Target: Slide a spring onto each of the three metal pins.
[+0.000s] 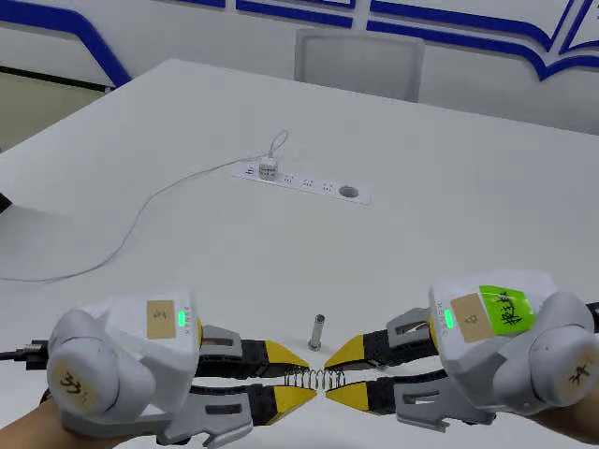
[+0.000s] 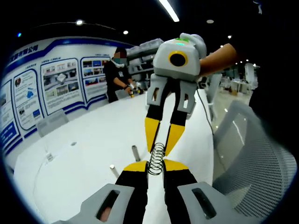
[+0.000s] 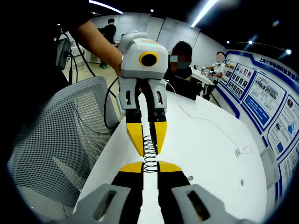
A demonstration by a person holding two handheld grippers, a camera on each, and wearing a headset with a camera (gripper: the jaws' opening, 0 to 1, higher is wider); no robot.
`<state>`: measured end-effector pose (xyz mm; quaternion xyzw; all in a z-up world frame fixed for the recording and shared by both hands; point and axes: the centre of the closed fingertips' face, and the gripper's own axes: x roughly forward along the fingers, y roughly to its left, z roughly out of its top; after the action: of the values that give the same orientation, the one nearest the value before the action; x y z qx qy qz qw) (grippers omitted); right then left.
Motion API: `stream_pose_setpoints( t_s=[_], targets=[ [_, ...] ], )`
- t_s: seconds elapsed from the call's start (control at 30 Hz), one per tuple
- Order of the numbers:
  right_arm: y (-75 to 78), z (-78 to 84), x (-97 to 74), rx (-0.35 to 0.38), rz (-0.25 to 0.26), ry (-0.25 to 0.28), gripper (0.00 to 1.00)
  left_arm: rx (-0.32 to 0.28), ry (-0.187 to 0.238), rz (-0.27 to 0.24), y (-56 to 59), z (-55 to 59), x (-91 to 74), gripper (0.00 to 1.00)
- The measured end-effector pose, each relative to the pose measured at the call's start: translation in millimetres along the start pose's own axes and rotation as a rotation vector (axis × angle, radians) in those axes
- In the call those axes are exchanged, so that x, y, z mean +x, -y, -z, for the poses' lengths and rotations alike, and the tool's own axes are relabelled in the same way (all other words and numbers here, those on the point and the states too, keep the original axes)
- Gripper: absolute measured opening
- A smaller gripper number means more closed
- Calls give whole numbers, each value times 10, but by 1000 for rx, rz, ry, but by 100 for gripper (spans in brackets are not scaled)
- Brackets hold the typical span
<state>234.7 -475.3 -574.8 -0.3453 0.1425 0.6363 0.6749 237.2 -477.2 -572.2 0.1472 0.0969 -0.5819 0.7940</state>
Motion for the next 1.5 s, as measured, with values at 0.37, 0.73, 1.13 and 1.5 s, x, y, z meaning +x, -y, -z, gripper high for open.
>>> stream_pose_setpoints(
  t_s=[0.37, 0.73, 1.13, 1.5],
  targets=[
    [67, 18, -18, 67, 26, 18, 17, 8, 17, 17, 2, -51, -22, 10],
    [34, -5, -24, 182, -7, 71, 12, 36, 17, 26, 11, -71, -46, 10],
    [4, -71, -154, 236, -28, 113, 11, 88, 3, 51, 63, -110, -4, 10],
    [10, -292, -242, 274, -45, 202, 11, 68, 12, 56, 83, -98, 27, 10]
  ],
)
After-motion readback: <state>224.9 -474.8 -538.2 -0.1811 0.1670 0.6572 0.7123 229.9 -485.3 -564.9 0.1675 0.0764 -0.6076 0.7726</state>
